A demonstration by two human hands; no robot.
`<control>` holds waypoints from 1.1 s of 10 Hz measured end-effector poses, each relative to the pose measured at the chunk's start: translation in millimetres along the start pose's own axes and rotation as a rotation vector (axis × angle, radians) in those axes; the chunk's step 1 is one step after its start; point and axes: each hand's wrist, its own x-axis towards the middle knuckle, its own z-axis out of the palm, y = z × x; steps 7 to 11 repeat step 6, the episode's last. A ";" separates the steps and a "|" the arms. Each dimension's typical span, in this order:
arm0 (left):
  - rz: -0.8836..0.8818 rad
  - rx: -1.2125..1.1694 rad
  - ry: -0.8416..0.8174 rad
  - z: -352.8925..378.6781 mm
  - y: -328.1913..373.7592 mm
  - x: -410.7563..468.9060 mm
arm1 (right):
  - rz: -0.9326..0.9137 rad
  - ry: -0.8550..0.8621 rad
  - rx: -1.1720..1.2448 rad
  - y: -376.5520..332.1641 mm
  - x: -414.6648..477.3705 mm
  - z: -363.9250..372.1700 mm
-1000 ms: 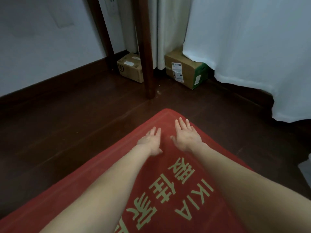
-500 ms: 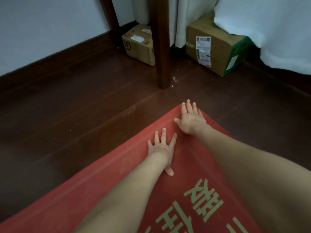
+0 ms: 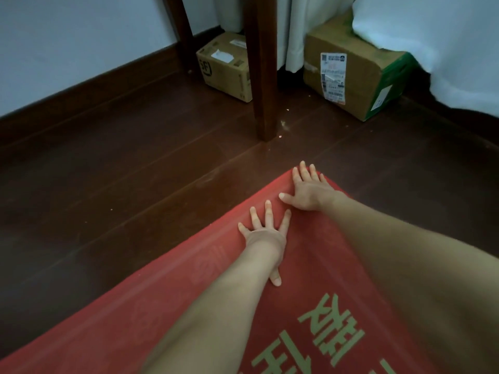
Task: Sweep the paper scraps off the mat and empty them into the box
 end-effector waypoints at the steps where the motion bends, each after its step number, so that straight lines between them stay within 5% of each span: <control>1: 0.011 -0.001 0.029 -2.2 -3.2 -0.9 | -0.008 -0.031 -0.019 1.7 -18.8 4.1; 2: 0.008 0.020 0.038 -1.7 -5.1 -8.4 | -0.012 -0.108 0.056 7.3 -47.4 10.7; 4: 0.004 0.028 0.242 17.7 3.7 -45.8 | -0.053 0.005 0.130 13.8 -131.3 20.8; 6: 0.052 -0.011 0.172 43.5 15.4 -109.4 | -0.100 0.025 0.083 5.9 -197.5 3.8; 11: 0.052 -0.011 0.172 43.5 15.4 -109.4 | -0.100 0.025 0.083 5.9 -197.5 3.8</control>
